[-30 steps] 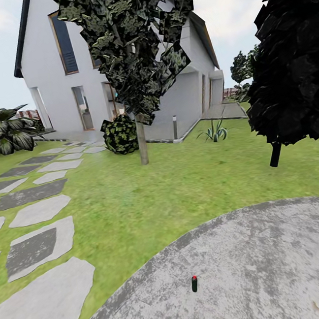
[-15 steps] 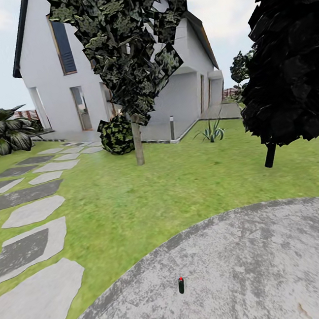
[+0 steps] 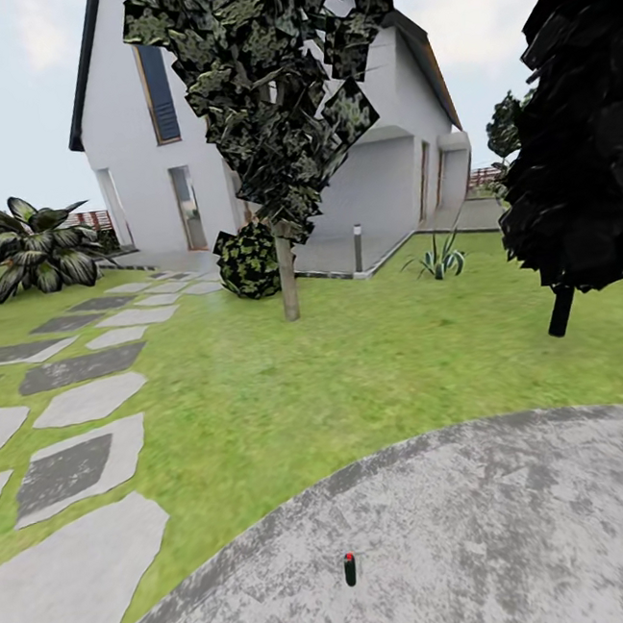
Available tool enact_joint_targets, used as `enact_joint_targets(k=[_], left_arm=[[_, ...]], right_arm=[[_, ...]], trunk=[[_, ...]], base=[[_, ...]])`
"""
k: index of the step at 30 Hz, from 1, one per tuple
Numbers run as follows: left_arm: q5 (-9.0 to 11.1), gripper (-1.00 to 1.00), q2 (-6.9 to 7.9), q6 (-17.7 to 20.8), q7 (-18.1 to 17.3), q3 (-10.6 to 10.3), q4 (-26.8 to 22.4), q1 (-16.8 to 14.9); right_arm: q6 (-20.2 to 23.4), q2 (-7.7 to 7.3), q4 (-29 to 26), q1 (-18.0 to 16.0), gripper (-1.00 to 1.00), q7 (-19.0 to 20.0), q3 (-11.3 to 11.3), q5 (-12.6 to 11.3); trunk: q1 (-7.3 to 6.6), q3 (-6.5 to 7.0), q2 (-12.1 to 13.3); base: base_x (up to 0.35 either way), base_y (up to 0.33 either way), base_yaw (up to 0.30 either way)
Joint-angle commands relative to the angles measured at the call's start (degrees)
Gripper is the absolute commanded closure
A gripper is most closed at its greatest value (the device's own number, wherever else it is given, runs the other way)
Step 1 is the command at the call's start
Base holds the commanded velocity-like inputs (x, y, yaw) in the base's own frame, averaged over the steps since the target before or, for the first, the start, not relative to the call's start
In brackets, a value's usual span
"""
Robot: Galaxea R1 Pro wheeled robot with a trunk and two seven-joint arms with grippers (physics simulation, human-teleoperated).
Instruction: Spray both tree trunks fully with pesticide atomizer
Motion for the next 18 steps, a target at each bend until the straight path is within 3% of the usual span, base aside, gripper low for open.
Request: enact_joint_targets(k=[1,15,18], left_arm=[[0.38,-1.00,0.00,-0.19,-0.02,0.02,0.06,-0.05],[0.26,-1.00,0.01,-0.19,-0.10,0.01,0.06,0.03],[0.24,-1.00,0.01,-0.19,-0.11,0.01,0.06,0.03]], right_arm=[[-0.18,-0.01,0.03,-0.02,-1.00,-0.01,0.02,0.05],[-0.18,-0.01,0.03,-0.02,-1.00,0.00,0.02,0.05],[-0.16,-0.01,0.03,-0.02,-1.00,-0.01,0.04,0.05]], trunk=[[0.01,-0.06,-0.03],[0.01,-0.06,-0.03],[0.01,-0.06,-0.03]], base=[[0.149,-0.271,0.276],[0.180,-0.247,0.277],[0.238,-0.201,0.142]])
